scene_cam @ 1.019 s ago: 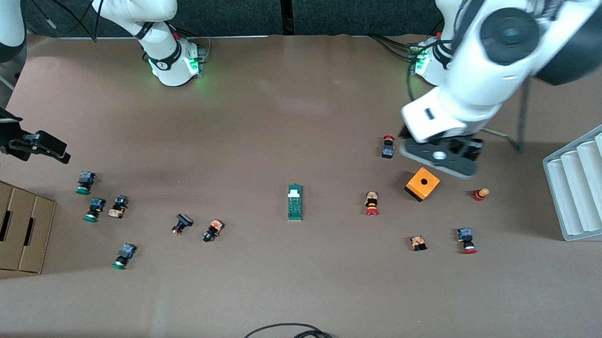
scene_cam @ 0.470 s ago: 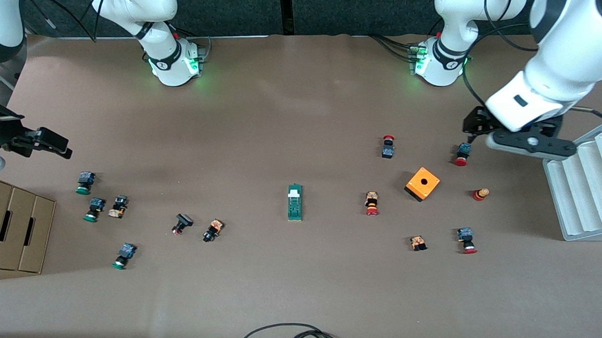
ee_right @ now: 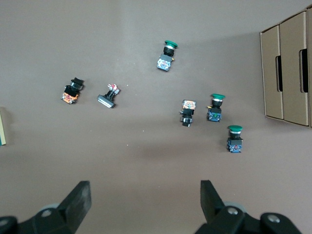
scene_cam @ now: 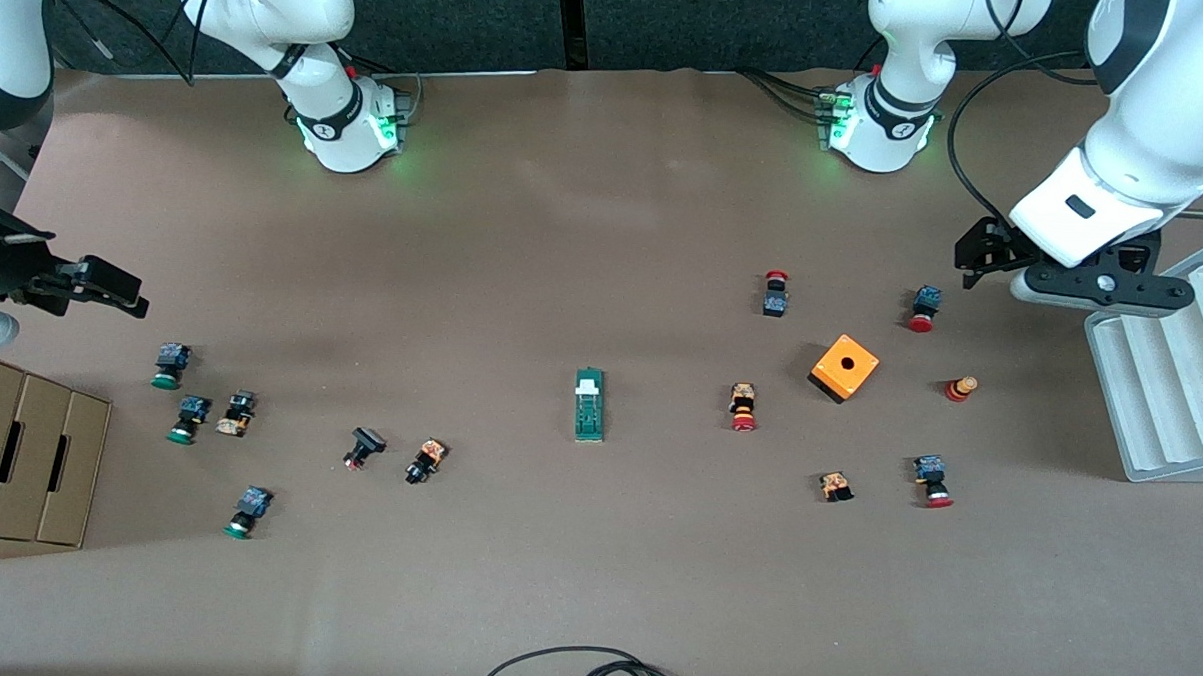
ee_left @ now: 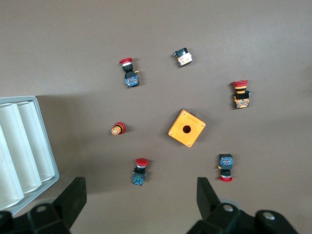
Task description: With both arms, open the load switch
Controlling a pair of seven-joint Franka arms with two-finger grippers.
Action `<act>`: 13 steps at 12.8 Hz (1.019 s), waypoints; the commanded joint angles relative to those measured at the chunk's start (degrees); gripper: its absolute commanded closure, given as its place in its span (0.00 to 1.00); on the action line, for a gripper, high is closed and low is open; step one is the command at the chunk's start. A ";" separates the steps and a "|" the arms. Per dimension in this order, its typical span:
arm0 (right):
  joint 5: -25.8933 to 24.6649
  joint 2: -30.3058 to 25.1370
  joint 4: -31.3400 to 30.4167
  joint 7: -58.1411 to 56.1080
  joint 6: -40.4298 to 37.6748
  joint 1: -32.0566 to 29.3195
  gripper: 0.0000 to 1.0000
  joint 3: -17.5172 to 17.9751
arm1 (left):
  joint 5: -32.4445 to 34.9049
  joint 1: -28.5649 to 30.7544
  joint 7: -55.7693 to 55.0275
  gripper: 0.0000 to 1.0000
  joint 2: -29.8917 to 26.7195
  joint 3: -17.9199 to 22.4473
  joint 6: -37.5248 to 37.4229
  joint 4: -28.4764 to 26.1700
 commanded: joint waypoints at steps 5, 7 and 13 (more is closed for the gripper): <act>-0.60 0.26 0.78 -0.55 -0.77 0.21 0.00 0.07 | -3.96 4.39 0.75 0.00 0.32 -0.84 -0.15 0.91; -0.69 0.35 0.78 -0.55 -0.68 0.21 0.00 0.07 | -10.36 4.48 0.23 0.00 0.94 -0.40 -0.24 1.88; -0.78 0.52 0.78 -0.72 -0.50 0.21 0.00 0.25 | -5.37 5.27 0.05 0.00 0.59 0.48 -0.85 2.06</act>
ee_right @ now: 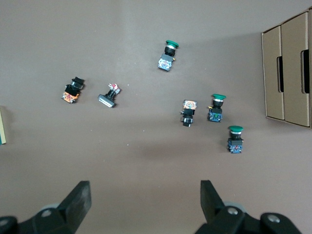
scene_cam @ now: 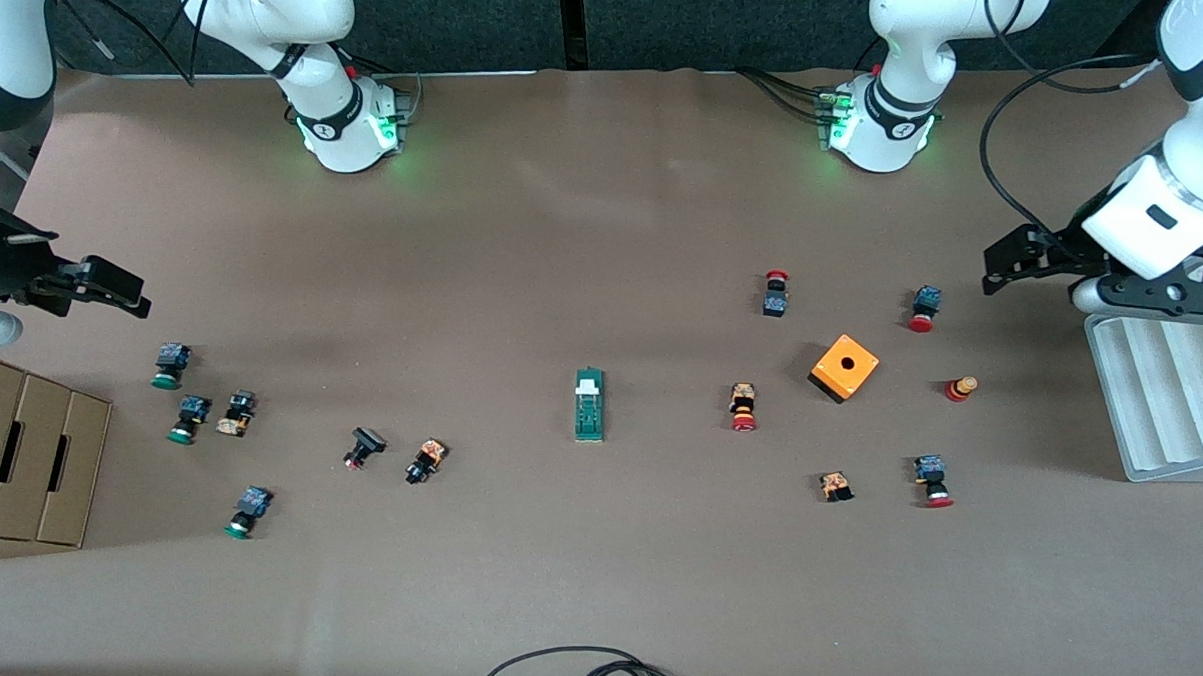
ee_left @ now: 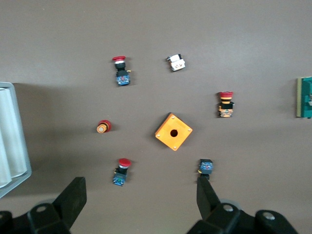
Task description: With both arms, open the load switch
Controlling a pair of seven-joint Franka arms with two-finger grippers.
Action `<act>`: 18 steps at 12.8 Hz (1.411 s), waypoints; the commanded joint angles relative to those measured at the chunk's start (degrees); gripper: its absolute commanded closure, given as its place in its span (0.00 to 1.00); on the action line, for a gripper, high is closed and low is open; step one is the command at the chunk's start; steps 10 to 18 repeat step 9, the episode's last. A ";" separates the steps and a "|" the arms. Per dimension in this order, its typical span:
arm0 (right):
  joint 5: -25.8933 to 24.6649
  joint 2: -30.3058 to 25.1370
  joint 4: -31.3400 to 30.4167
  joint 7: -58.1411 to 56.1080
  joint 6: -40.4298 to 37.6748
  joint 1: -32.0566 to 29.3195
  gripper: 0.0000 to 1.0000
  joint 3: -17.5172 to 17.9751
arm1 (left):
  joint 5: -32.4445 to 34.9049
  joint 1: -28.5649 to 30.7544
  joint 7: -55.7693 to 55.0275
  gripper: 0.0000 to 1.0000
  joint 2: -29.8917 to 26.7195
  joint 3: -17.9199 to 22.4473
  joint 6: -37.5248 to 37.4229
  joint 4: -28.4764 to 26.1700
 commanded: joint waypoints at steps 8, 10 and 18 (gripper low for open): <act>-0.34 0.43 0.78 -0.54 -0.50 0.06 0.00 0.03 | 1.86 0.45 0.01 0.00 0.32 -0.42 -1.80 1.37; -0.34 0.43 0.78 -0.54 -0.50 0.06 0.00 0.12 | 1.86 0.45 0.09 0.00 0.32 -0.42 -1.80 1.37; -0.34 0.43 0.78 -0.54 -0.50 0.06 0.00 0.12 | 1.86 0.45 0.09 0.00 0.32 -0.42 -1.80 1.37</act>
